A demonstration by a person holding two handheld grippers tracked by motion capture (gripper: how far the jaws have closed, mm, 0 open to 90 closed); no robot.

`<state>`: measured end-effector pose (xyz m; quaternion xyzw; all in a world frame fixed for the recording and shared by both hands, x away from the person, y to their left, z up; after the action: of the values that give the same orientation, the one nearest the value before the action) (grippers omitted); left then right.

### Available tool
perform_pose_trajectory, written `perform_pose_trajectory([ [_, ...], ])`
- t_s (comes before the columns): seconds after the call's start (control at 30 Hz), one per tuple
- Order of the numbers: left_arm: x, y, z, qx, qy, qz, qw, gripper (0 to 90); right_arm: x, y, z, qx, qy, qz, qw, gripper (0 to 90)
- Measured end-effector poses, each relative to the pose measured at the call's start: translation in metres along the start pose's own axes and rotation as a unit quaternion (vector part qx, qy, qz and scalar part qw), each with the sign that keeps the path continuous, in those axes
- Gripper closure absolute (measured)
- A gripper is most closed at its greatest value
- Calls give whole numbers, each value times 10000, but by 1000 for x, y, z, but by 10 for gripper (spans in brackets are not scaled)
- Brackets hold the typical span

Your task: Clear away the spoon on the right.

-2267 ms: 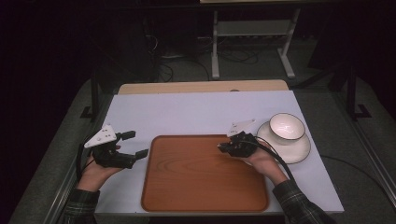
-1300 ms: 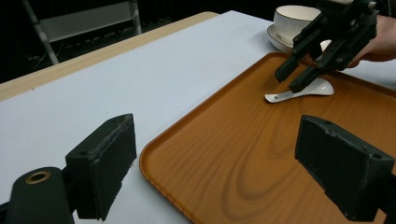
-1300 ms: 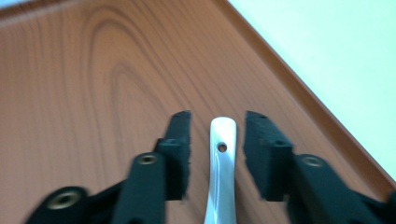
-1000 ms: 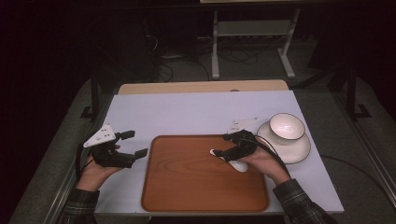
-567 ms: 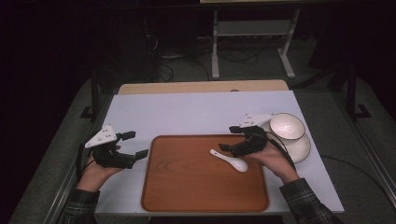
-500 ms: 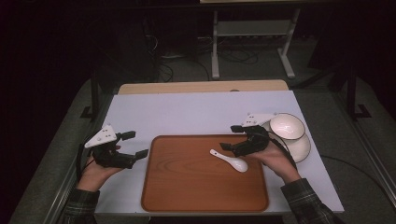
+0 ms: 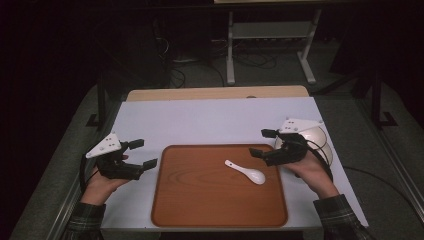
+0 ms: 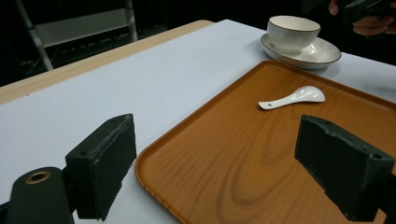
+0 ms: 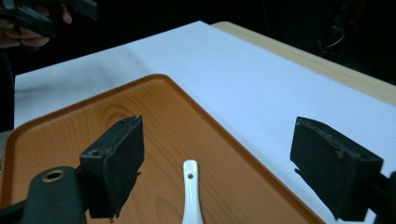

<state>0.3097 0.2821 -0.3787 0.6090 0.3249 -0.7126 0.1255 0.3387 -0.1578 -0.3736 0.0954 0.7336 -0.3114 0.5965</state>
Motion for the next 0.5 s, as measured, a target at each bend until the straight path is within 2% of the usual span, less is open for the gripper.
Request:
perform_pose_trajectory([
  [0.5, -4, -4, 4, 30, -1, 138, 9999, 120, 1, -57, 7, 284, 153, 468, 9984, 166],
])
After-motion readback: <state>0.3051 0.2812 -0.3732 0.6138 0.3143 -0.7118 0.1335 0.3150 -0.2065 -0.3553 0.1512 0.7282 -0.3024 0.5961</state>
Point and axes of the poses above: each handheld gripper's, and its own axes: y roughly forward along the jaws, x roughly out of its underside, z roughly to its right, the point moved 3 cm from there along y, roughly forward along the jaws, and after that the axes turned 5 degrees about z, right-handed, at the moved point
